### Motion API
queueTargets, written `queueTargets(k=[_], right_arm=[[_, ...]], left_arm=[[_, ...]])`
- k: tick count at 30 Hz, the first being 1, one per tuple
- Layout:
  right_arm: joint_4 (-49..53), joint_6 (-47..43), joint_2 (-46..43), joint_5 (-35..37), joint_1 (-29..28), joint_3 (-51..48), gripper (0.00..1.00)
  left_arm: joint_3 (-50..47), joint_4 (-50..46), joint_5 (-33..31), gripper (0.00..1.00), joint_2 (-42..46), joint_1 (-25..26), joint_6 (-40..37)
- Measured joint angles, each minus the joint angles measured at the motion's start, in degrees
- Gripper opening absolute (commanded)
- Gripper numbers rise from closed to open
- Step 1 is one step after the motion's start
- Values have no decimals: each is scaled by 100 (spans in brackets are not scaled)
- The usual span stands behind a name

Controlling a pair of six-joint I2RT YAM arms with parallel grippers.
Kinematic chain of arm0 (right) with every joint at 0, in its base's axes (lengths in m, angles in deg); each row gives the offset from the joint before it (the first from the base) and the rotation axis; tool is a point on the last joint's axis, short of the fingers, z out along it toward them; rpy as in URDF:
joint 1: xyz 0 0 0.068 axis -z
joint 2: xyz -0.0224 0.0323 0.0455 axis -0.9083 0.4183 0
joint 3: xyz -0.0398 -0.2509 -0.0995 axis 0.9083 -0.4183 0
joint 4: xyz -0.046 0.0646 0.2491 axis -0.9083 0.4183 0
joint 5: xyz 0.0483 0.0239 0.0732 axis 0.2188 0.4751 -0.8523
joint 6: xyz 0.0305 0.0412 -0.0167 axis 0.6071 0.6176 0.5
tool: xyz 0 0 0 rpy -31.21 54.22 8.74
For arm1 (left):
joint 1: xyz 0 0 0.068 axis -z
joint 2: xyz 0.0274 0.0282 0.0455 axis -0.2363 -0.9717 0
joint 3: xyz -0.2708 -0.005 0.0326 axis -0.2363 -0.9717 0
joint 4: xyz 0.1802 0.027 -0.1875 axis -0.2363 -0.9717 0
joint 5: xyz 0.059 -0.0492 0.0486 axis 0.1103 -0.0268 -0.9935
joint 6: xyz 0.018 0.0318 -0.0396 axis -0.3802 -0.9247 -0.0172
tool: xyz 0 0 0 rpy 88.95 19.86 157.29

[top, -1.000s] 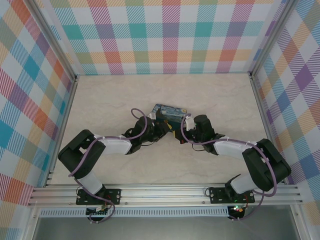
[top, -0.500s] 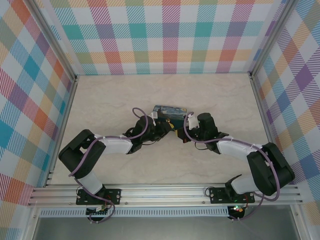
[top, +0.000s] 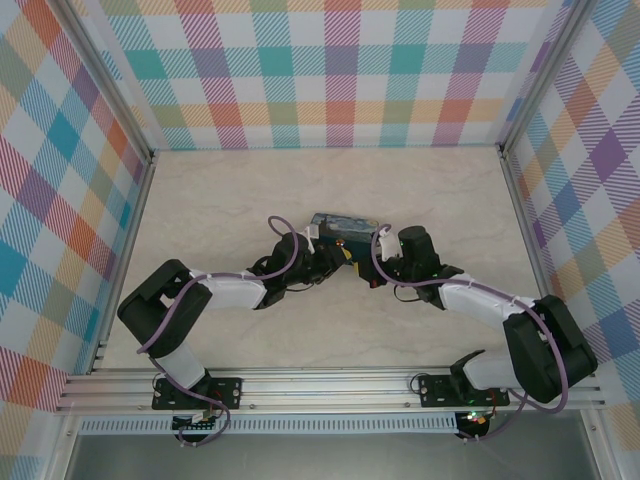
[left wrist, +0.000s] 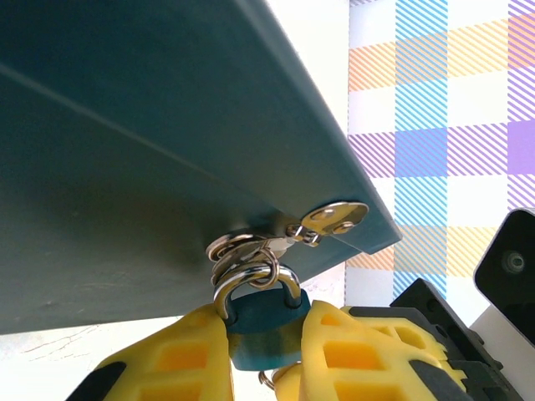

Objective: Unlock a padlock with a key

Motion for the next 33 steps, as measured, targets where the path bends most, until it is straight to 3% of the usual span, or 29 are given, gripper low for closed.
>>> queueTargets(k=[16,33], right_arm=[[151,555,275,-715,302,205,0],[35,-184,446,-151,26,269,0]], left_arm=[[0,17,33,18,0,0,-26],[20,-155,-201,18,-2,0,-48]])
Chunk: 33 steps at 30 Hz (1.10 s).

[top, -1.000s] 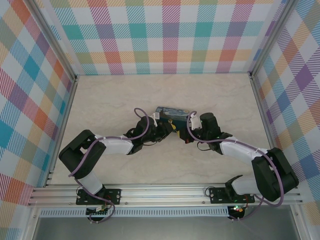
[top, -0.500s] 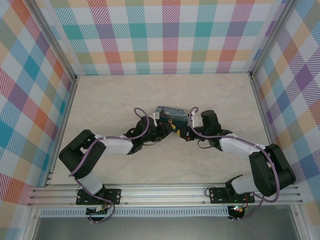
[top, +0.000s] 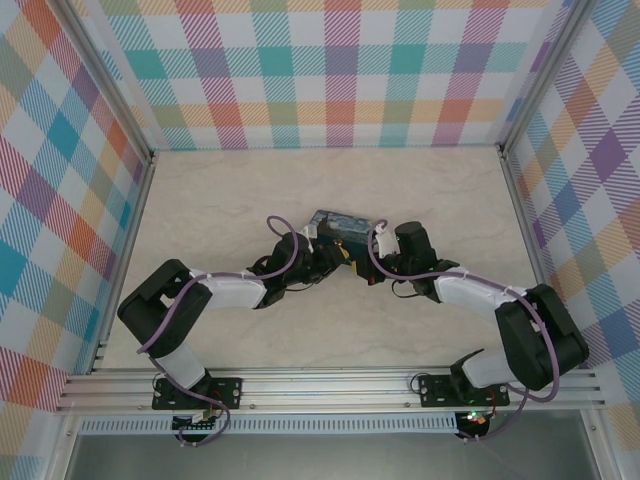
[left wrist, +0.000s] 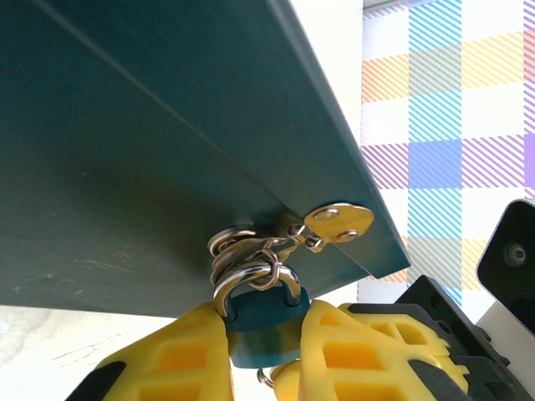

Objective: Unlock a padlock with a key

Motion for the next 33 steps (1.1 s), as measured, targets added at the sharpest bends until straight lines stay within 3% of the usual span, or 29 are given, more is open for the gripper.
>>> queueTargets(k=[21,33], right_arm=[[-24,-170,439,20,7,249,0],[-181,-190,-337,168,15,-516,0]], left_arm=[[120,-127,-337,18,-164,2,4],[111,-177,-243,18,-125,260,122]])
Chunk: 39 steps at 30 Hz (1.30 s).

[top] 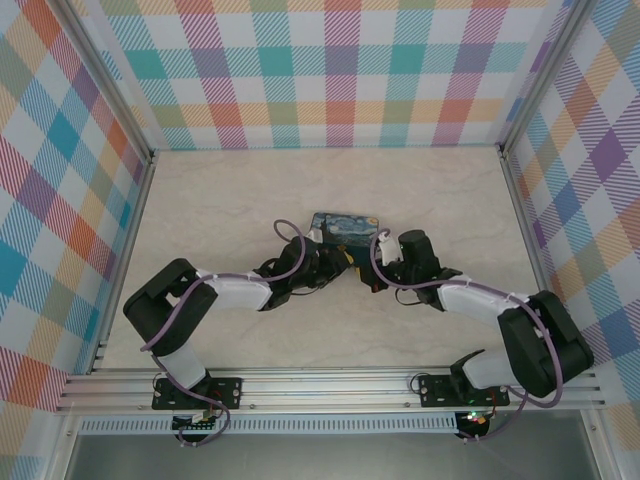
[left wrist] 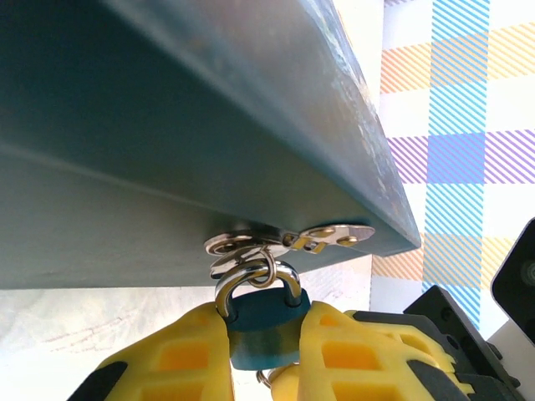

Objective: Unlock a padlock with a key

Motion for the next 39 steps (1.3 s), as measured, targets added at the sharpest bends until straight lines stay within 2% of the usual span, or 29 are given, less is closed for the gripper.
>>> queueTargets(k=[27,33,39], right_arm=[[-195,33,-221,-160,37,-229,0],[-229,197,13,-350,72,-136,0],[144,87,260,-422,70,240,0]], left_arm=[[-9,-138,92,18,133,46,48],[-11,-210,90,18,133,42,-26],[-13,-247,76,18,133,28,-116]])
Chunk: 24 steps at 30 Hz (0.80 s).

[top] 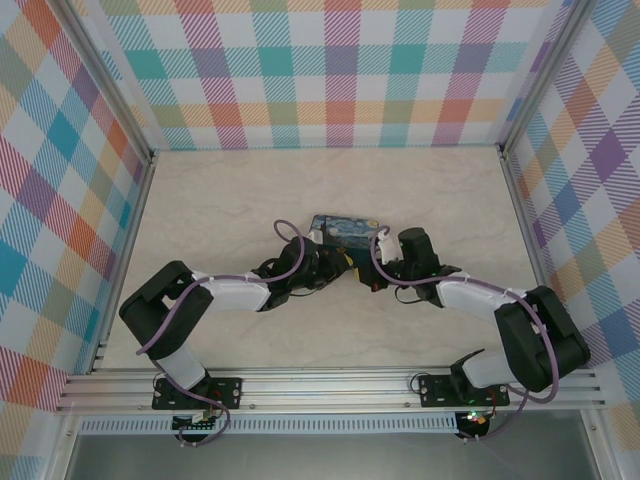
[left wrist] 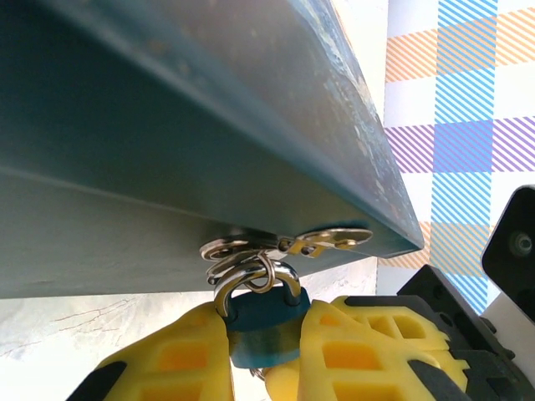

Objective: Unlock a padlock with a key

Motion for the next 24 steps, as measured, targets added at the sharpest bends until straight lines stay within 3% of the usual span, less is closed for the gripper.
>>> queueTargets(k=[12,24], right_arm=[[42,-17,208,-7,2,212,0],[-603,782,195,-11,-48,-149,0]], left_arm=[[0,57,-157,20,-2,0,0],[2,-22,-46,53,-61,33,33]])
